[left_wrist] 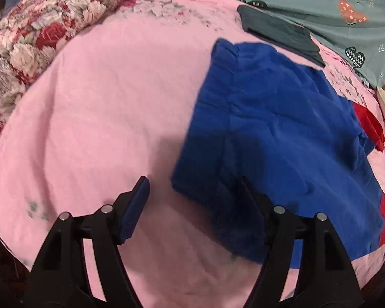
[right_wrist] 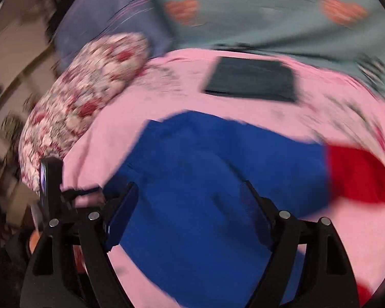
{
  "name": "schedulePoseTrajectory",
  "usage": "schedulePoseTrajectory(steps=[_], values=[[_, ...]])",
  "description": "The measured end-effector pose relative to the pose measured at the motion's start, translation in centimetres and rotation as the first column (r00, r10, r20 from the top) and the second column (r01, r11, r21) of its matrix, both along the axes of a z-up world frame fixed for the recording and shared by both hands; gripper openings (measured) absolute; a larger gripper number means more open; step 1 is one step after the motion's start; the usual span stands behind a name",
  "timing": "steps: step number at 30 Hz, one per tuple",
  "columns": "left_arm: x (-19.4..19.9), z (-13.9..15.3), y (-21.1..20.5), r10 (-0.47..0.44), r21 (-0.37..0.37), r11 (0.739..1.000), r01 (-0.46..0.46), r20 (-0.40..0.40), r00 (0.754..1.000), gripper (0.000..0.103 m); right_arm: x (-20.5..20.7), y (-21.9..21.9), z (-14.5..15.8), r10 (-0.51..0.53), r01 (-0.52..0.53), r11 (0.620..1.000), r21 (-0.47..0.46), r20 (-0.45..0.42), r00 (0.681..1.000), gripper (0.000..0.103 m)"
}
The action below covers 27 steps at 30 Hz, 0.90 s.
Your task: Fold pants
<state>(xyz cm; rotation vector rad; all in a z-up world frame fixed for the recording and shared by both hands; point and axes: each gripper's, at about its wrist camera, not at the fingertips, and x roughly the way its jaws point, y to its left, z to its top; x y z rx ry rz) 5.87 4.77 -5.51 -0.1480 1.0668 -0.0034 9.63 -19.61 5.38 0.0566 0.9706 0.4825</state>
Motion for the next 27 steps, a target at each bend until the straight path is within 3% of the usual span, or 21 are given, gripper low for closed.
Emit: schedulePoseTrajectory(steps=[4,7,8,9,12,14,16,19,22,23,24,25,27], values=[[-0.2,-0.2,-0.2,0.012,0.011,1.000,-0.012,0.026,1.000,0.073,10.0,10.0,-4.3,0.085,-0.095,0.990,-0.104,-0.097,0.992,0.081],[0.4,-0.4,-0.2,0.015,0.005,1.000,-0.016,0.035,0.999,0.074,13.4,13.7,-8.3,0.073,-0.109,0.976,-0.188,-0.191,0.979,0.081],[0.5,-0.5,-0.3,0.002,0.012,1.000,-0.003,0.040,0.999,0.073,13.5,13.9,-9.7,0.062,-0.109,0.972,-0.207,-0.224,0.973,0.071],[0.7,-0.5,-0.4,-0.010,0.013,1.000,0.009,0.045,0.999,0.071,14.0,14.4,-11.4,0.065,-0.127,0.970,-0.207,-0.285,0.956,0.053],[0.9,-0.5,0.3,-0.030,-0.061,0.998,0.035,0.073,0.997,0.044,13.5,14.6,-11.7,0.103,-0.149,0.980,-0.135,-0.298,0.949,0.027],[1.0,0.0,1.0,-0.020,-0.106,0.994,0.030,0.095,0.995,0.035,13.6,14.4,-10.3,0.144,-0.150,0.989,-0.002,-0.283,0.948,0.026],[1.2,0.3,2.4,0.040,-0.084,0.996,-0.031,0.111,0.993,0.035,13.5,15.5,-8.8,0.167,-0.157,0.986,0.063,-0.245,0.955,0.026],[1.5,1.3,6.5,0.168,-0.109,0.982,-0.155,0.120,0.978,0.036,14.3,18.2,-6.2,0.224,-0.202,0.971,0.130,-0.186,0.957,0.026],[0.9,3.4,9.2,0.250,-0.047,0.968,-0.246,0.161,0.955,0.037,15.9,22.3,-5.0,0.284,-0.254,0.948,0.191,-0.151,0.947,0.027],[0.7,3.5,9.6,0.268,-0.015,0.963,-0.269,0.154,0.951,0.038,15.8,23.8,-5.1,0.320,-0.293,0.938,0.187,-0.133,0.938,0.033],[0.5,3.3,9.8,0.278,0.010,0.960,-0.281,0.136,0.951,0.040,15.4,25.6,-5.8,0.354,-0.337,0.931,0.138,-0.125,0.927,0.051],[0.3,2.6,9.9,0.279,0.037,0.958,-0.284,0.104,0.955,0.045,15.1,26.8,-6.8,0.375,-0.368,0.927,0.074,-0.139,0.917,0.060],[-0.3,1.6,10.1,0.280,0.086,0.955,-0.285,0.067,0.958,0.047,13.8,28.4,-9.1,0.352,-0.373,0.914,-0.156,-0.146,0.924,0.059]])
